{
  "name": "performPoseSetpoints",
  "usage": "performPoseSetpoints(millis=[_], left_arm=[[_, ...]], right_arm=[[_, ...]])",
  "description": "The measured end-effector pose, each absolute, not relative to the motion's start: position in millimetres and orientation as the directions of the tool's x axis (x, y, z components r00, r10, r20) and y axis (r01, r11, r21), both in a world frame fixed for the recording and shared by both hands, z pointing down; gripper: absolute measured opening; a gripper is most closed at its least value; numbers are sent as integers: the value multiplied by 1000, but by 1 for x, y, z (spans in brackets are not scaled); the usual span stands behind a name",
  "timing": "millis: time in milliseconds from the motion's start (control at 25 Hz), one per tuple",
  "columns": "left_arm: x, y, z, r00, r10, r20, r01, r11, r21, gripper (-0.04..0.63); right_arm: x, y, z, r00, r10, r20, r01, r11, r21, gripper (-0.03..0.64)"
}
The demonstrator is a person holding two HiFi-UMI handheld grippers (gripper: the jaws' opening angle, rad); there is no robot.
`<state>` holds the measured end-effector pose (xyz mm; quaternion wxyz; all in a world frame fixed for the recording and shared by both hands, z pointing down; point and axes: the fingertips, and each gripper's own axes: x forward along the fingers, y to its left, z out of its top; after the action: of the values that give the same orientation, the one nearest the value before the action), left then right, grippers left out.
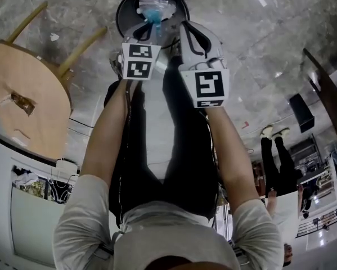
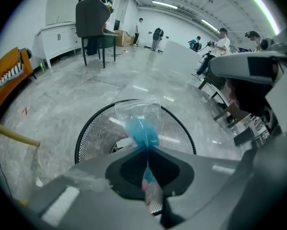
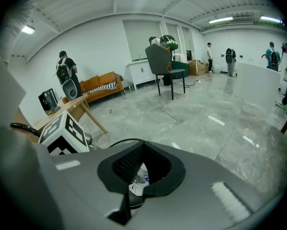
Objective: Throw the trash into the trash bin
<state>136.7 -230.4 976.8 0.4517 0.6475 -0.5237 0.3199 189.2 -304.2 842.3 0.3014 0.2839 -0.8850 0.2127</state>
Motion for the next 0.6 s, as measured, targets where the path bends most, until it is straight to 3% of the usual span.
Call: performPoseSetpoints(millis=[600], left_arm=[[145,-239,1049,275,-276,921,-961,-62,268,29]], right_arm=[[195,-337,865,-643,-437,629,-674,713,-194,8]])
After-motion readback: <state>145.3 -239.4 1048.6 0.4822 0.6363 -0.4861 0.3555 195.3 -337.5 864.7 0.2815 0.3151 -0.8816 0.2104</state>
